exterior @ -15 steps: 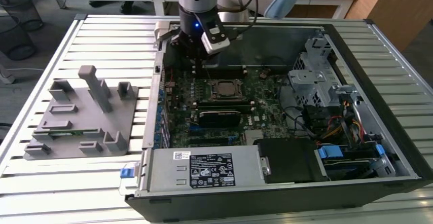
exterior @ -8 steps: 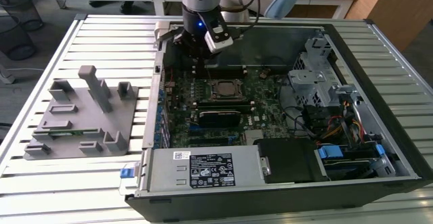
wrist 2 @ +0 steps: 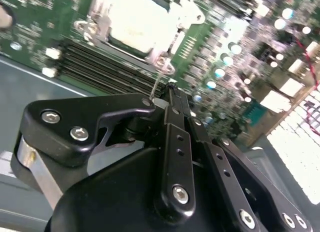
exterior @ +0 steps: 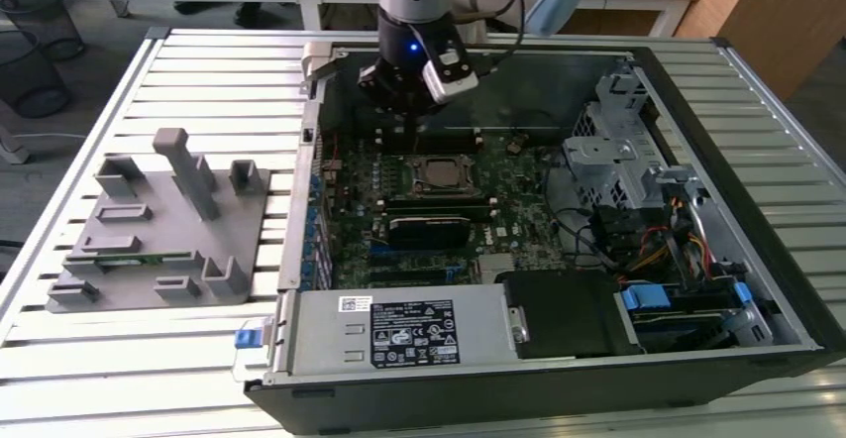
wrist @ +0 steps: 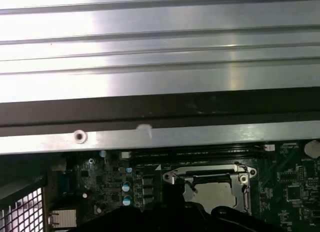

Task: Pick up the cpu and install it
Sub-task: 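Install the first cpu locking lever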

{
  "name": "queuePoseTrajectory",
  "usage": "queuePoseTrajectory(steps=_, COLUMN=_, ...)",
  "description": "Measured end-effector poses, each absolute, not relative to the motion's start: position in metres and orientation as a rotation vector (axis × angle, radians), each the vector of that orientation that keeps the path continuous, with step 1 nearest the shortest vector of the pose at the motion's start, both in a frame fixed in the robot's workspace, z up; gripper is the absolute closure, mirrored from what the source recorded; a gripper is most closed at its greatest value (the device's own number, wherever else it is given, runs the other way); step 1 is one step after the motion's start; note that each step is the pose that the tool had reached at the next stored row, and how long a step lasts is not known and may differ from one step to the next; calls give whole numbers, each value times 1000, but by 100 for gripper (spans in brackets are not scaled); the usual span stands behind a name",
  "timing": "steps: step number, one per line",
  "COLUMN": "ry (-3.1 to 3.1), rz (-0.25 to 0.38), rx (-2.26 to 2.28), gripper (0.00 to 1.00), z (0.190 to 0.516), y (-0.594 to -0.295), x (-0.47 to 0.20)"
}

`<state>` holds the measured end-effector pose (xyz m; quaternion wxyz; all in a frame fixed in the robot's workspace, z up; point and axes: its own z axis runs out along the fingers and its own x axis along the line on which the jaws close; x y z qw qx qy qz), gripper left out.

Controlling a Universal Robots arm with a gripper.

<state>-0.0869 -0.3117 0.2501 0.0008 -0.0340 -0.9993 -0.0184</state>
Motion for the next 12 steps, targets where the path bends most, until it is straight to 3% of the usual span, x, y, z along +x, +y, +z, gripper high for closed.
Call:
queuePoseTrajectory(steps=4, ry=-3137, rz=-71, rx=-107, gripper=89, z=250, y=-312, x=-76)
queuePoseTrajectory(steps=8, ry=-3133, rz=-146, rx=-106, gripper=89, z=249, y=-313, x=-75)
queuePoseTrajectory(steps=12, ry=-3136, rz=-136, rx=-92, gripper=89, z=248, y=-313, x=-75)
